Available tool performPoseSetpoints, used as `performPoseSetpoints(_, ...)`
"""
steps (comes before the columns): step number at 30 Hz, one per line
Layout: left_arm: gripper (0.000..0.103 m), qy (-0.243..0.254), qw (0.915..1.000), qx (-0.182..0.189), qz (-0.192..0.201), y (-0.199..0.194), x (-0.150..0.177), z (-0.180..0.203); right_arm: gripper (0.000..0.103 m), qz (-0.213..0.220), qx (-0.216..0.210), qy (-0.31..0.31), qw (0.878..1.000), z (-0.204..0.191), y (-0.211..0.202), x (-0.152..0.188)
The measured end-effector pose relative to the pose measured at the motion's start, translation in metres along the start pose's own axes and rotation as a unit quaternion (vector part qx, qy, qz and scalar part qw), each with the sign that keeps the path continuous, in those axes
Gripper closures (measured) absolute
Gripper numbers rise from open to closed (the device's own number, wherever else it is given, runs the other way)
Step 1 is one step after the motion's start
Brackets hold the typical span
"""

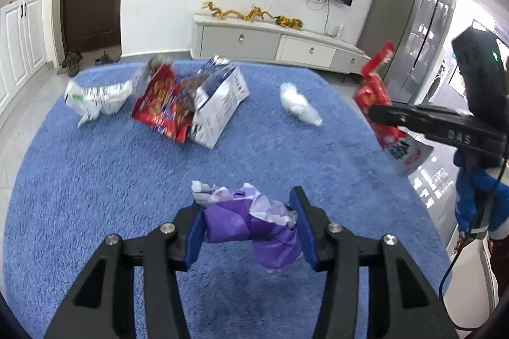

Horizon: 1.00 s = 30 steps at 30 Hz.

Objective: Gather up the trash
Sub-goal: 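Grasp the red-white snack wrapper with the right tool while the left tool holds the purple bag, then carry purple bag and red wrapper to the bin and open both tools over it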

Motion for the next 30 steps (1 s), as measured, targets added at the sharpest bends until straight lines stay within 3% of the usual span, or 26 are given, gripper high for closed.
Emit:
performPoseSetpoints(9, 0.055, 0.056, 0.9970, 0.053, 0.003, 0.017, -0.033, 0.078, 0.090, 0.029, 0.060, 0.051, 0.996, 0.075, -0.069, 0.022)
performPoseSetpoints(17, 0.055, 0.103, 0.9854, 0.133, -0.025, 0.069, -0.056, 0.173, 0.090, 0.035, 0.120, 0.114, 0.986, 0.155, -0.118, 0.069)
performPoseSetpoints(22, 0.055, 0.125, 0.9768, 0.165, -0.058, 0.116, -0.060, 0.226, 0.090, 0.009, 0.139, 0.164, 0.977, 0.199, -0.115, 0.116)
performPoseSetpoints(30, 0.055, 0.165, 0.9642, 0.181, -0.103, 0.177, -0.052, 0.293, 0.090, -0.028, 0.138, 0.216, 0.966, 0.242, -0.084, 0.170)
Point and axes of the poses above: each gripper's, at about its wrist camera, not at the fingertips, and y roughly the way its jaws point, z to its right, x to its underside, the point moved 6 cm from there along y, roughly the way its jaws point, and after that the axes turned 11 degrees about x, right-handed, at the moved point
